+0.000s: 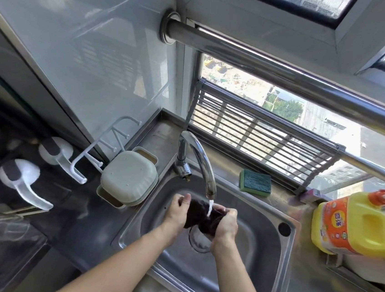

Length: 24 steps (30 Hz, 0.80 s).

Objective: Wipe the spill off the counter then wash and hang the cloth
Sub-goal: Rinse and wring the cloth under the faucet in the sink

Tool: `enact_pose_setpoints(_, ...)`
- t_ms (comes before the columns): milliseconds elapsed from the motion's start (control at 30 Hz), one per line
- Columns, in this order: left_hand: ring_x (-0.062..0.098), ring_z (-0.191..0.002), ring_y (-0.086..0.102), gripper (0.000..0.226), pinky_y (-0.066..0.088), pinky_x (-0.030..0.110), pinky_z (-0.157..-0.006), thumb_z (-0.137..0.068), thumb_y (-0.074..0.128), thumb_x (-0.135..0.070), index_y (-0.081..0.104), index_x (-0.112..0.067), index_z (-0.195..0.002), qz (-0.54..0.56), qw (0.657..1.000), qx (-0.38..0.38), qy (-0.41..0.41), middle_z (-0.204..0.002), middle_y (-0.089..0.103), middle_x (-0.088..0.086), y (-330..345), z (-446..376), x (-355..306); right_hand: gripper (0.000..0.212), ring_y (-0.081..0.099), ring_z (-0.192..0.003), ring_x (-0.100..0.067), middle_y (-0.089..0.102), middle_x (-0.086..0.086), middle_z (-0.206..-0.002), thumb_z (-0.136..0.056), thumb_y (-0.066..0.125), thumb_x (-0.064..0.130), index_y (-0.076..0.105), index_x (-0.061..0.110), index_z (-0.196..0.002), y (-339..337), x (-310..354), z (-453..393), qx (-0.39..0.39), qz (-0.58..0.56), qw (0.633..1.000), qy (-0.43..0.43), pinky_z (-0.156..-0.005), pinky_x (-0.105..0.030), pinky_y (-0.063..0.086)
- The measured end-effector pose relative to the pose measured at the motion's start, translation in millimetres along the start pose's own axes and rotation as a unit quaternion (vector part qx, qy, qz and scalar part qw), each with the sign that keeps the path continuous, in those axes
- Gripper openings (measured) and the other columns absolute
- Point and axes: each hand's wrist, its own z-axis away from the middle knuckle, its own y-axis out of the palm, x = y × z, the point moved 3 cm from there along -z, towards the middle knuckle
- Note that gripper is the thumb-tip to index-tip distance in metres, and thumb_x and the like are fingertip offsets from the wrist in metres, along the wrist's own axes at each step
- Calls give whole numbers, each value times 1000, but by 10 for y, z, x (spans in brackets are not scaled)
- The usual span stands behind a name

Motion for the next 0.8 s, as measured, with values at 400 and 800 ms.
enact_pose_setpoints(400, 20, -84, 72, 65, 56, 27, -78, -108, 27, -48, 74, -7, -92, 131, 985, 109, -10, -90, 76, 10, 383, 231, -204, 37, 67, -86, -22, 66, -3, -91, -73, 58, 64, 59, 32, -92, 212, -200, 58, 4, 217, 937, -273, -79, -40, 55)
enact_pose_setpoints(800, 14, -62, 68, 51, 51, 27, -53, -103, 49, -47, 76, -15, -73, 10, 998, 58, 15, -72, 75, -3, 276, 208, -206, 31, 68, -78, -36, 72, -10, -76, -93, 60, 45, 66, 16, -86, 112, -96, 111, -74, 301, 908, -282, -65, -36, 48)
